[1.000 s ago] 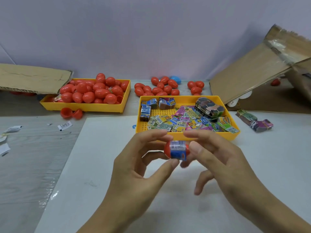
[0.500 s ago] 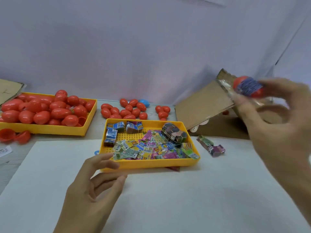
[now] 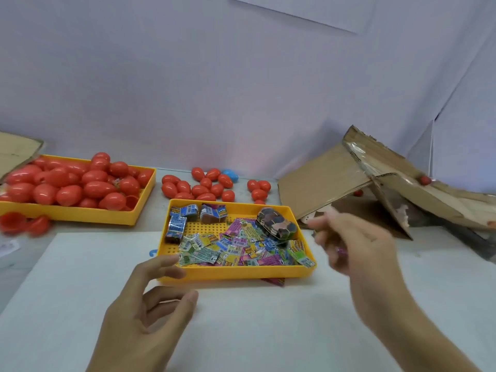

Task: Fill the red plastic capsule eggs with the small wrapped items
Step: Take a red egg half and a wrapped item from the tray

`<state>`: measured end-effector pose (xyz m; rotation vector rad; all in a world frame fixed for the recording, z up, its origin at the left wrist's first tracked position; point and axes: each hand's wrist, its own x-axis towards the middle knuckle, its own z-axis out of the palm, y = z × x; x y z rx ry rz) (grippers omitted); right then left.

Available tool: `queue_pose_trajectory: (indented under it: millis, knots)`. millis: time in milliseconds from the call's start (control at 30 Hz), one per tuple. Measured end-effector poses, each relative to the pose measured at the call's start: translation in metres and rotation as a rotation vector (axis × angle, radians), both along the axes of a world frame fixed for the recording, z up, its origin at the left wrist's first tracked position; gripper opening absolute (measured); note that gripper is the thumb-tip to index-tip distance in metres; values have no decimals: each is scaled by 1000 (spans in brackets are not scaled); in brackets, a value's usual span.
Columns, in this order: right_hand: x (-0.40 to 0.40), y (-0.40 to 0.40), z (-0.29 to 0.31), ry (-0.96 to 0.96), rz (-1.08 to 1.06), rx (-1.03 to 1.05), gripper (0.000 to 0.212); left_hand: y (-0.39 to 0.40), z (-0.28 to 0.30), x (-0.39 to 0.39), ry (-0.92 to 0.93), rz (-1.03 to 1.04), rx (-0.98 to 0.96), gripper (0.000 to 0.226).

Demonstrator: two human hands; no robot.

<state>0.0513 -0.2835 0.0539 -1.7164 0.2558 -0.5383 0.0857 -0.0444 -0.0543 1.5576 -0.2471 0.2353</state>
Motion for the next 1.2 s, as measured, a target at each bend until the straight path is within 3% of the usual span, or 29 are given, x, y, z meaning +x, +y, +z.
queue_pose_trajectory:
  millis: [133, 233, 400, 500, 567, 667, 767, 833, 933, 1000, 1100, 1200]
  knots:
    - [-2, 69, -58, 197, 361, 188, 30, 2, 9, -4, 37, -13, 9, 36]
    - [-5, 86, -76, 159, 472, 16, 28, 8, 19, -4, 38, 9, 60, 21]
    - [-1, 81, -82, 165, 506, 4, 23, 36, 42, 38, -239, 291, 205, 20]
    - [3, 79, -84, 152, 505, 31, 29, 56, 58, 102, -398, 502, 742, 34]
    - [3, 77, -85, 153, 510, 65, 28, 67, 62, 138, -285, 449, 1121, 41]
    - [4, 75, -86, 154, 508, 126, 26, 76, 58, 157, -250, 316, 1306, 26]
    - [4, 75, -85, 152, 517, 166, 25, 76, 58, 146, -439, 383, 1121, 23]
    - [4, 75, -85, 145, 524, 168, 27, 69, 62, 129, -444, 459, 852, 21]
    - [2, 74, -83, 128, 526, 163, 25, 39, 77, 87, -61, 251, -3, 21]
    - [-1, 75, -81, 91, 514, 200, 17, 17, 77, 57, 174, 45, -409, 24]
    - [-5, 73, -81, 0, 466, 186, 33, -7, 62, 15, 305, -91, -545, 24]
    - [-8, 68, -82, -54, 464, 59, 45, -20, 40, -15, 377, -76, -473, 28]
